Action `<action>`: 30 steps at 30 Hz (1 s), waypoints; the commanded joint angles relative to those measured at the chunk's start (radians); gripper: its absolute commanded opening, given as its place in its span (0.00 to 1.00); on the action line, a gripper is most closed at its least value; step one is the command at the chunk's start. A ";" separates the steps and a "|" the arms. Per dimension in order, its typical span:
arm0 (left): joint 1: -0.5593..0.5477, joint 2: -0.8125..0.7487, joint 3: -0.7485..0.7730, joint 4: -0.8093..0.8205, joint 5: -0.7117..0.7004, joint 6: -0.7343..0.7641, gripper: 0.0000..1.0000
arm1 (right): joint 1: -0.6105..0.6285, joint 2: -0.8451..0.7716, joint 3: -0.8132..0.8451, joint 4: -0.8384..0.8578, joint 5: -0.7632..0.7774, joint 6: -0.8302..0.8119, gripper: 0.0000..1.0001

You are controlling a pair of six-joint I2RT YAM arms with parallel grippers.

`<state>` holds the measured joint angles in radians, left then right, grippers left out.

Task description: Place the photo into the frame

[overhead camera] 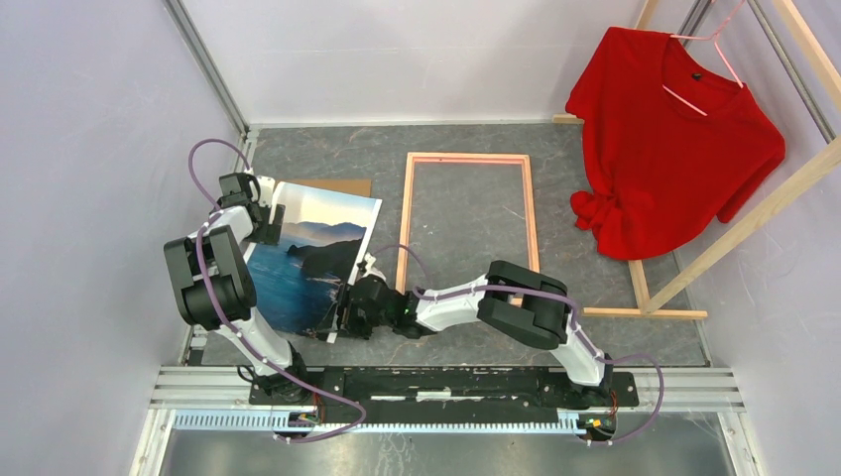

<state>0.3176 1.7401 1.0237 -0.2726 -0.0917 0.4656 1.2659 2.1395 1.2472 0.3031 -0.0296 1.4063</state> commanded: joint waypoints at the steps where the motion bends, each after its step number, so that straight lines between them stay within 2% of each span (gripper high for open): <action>1: -0.009 0.034 -0.038 -0.125 0.050 0.031 0.91 | 0.009 0.029 -0.028 0.133 0.082 0.036 0.60; 4: -0.010 0.039 -0.041 -0.125 0.049 0.036 0.91 | 0.005 0.018 -0.066 0.266 0.093 0.033 0.56; 9: -0.009 0.039 -0.046 -0.125 0.051 0.039 0.91 | -0.007 0.007 -0.044 0.284 0.110 -0.021 0.49; 14: -0.010 0.027 -0.055 -0.132 0.050 0.046 0.91 | -0.013 0.029 -0.021 0.296 0.081 -0.006 0.37; 22: -0.010 0.012 -0.048 -0.147 0.051 0.050 0.91 | -0.028 0.041 0.018 0.218 0.059 -0.024 0.36; 24: -0.010 0.010 -0.045 -0.152 0.050 0.050 0.91 | -0.036 0.030 0.032 0.182 0.060 -0.057 0.25; 27: -0.008 0.005 -0.031 -0.167 0.051 0.044 0.92 | -0.064 -0.003 0.072 0.101 0.062 -0.188 0.00; 30: 0.008 -0.011 0.020 -0.209 0.081 0.015 0.95 | -0.105 -0.077 0.122 0.009 0.087 -0.417 0.00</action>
<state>0.3176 1.7302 1.0260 -0.3149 -0.0669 0.4805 1.2182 2.1719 1.2778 0.4046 0.0135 1.2724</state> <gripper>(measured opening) 0.933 0.010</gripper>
